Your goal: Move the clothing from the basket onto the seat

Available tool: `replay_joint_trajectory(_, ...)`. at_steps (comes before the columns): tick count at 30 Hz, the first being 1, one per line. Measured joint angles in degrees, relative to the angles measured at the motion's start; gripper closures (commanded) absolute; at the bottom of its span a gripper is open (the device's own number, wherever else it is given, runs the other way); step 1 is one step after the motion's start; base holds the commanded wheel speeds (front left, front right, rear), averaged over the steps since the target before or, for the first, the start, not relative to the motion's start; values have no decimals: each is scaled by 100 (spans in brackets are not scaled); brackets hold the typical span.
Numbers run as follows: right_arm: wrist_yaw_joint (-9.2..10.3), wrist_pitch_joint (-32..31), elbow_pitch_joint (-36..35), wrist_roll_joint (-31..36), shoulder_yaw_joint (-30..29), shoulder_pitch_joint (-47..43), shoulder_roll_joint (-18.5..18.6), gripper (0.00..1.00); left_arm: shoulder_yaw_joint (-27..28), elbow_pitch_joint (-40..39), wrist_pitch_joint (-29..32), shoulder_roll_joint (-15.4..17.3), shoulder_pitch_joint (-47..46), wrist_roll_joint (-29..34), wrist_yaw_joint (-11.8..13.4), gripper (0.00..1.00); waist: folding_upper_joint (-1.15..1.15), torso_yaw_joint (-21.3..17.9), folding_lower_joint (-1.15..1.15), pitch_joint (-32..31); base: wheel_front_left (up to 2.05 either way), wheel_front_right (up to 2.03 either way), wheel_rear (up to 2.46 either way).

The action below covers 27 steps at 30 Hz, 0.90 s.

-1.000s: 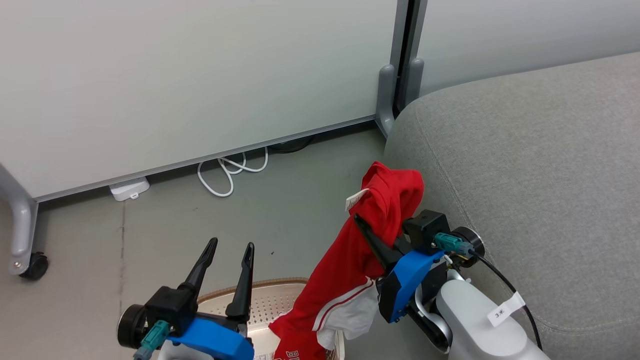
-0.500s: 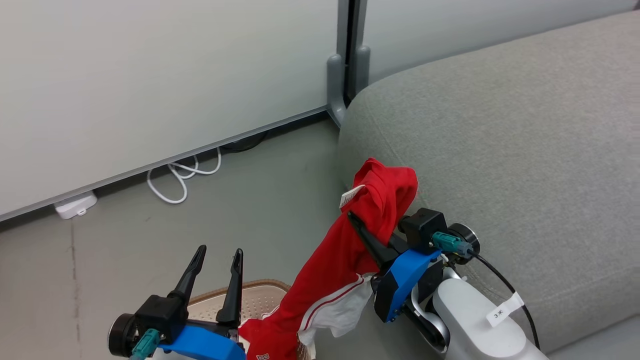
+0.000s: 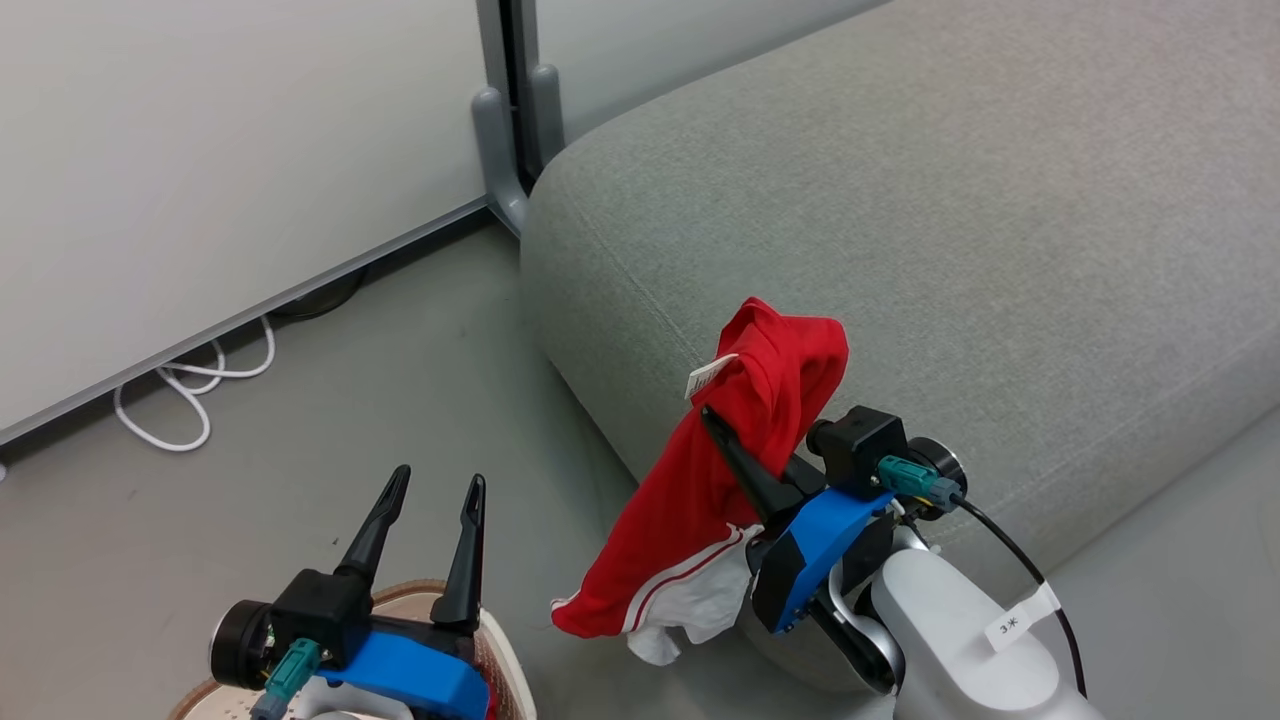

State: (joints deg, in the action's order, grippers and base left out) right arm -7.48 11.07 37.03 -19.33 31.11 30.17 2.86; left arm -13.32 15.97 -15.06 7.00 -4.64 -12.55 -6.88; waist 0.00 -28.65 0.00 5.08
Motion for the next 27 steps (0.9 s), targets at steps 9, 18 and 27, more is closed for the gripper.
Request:
replay_joint_trajectory(9,0,120,-93,0,-307,-112,4,100,-188,125,0,98,-283,47,-33,0,0,-298,0,268,0,0,0)
replay_joint_trajectory(18,0,145,-186,57,-494,-220,4,100,-412,216,0,191,-488,-57,-51,0,0,-326,0,372,0,0,0)
replay_joint_trajectory(27,0,110,-263,79,-515,-149,4,100,-393,165,0,245,-485,-101,-51,0,0,-320,0,419,0,0,0)
